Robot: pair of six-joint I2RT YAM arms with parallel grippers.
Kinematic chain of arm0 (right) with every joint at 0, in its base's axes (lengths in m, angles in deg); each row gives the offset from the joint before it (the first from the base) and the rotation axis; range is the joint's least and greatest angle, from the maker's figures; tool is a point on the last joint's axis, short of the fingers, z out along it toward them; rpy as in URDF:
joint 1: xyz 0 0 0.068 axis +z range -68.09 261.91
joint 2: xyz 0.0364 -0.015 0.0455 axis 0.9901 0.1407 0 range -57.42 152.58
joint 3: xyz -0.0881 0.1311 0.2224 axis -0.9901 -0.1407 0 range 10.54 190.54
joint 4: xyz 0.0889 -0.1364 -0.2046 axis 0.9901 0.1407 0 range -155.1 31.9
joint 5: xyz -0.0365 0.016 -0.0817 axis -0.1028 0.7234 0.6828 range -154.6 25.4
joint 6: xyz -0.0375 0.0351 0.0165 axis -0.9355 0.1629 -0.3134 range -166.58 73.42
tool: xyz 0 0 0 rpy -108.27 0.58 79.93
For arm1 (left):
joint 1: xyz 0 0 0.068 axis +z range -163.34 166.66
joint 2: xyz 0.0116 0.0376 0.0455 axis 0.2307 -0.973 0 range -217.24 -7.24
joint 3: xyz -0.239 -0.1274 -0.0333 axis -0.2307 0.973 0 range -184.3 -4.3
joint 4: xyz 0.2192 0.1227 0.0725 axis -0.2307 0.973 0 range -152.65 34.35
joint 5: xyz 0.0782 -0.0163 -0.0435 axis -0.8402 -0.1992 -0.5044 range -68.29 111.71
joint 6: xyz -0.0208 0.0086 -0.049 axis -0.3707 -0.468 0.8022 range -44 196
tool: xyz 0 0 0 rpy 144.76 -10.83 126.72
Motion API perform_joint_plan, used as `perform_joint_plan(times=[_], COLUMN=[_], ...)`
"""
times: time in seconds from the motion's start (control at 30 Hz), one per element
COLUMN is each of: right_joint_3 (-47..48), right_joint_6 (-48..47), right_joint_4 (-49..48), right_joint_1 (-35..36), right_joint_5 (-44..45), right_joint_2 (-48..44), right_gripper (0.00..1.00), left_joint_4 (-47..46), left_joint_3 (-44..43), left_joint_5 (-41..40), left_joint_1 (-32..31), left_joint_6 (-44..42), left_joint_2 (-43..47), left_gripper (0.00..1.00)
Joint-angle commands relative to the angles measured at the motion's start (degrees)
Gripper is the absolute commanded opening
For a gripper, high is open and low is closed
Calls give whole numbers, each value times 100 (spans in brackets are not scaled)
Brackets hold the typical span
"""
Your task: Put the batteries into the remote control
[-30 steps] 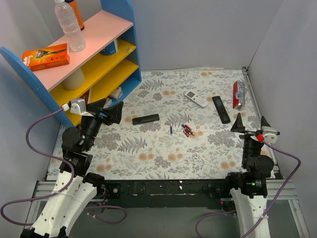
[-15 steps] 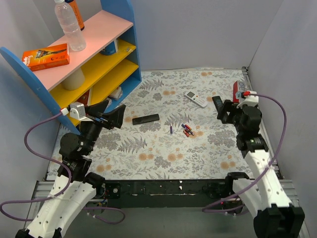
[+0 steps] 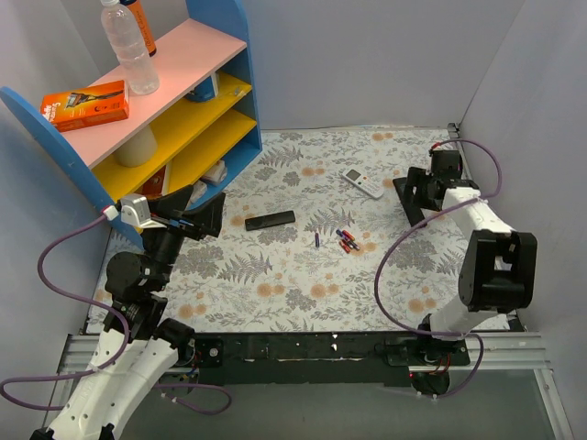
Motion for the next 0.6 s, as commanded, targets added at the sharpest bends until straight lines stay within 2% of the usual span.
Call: perform_joint_plan(times=[0.0, 0.3, 0.57], right_joint_3=[711, 1239, 958], right_joint_6=[-255, -554, -721], right_joint_4=[250, 347, 259], right_joint_1=[-258, -496, -487], right_joint_5=[-371, -643, -1206], right_joint_2=[809, 1953, 2165], right_gripper=[84, 80, 73], left_joint_4=[70, 61, 43], left_joint_3=[17, 26, 35], left_joint_5=[-99, -64, -29], left_joint_1=[-20, -29, -29], left_joint_6=[-88, -79, -44], left_joint_2=[43, 34, -36], left_gripper=[98, 98, 98])
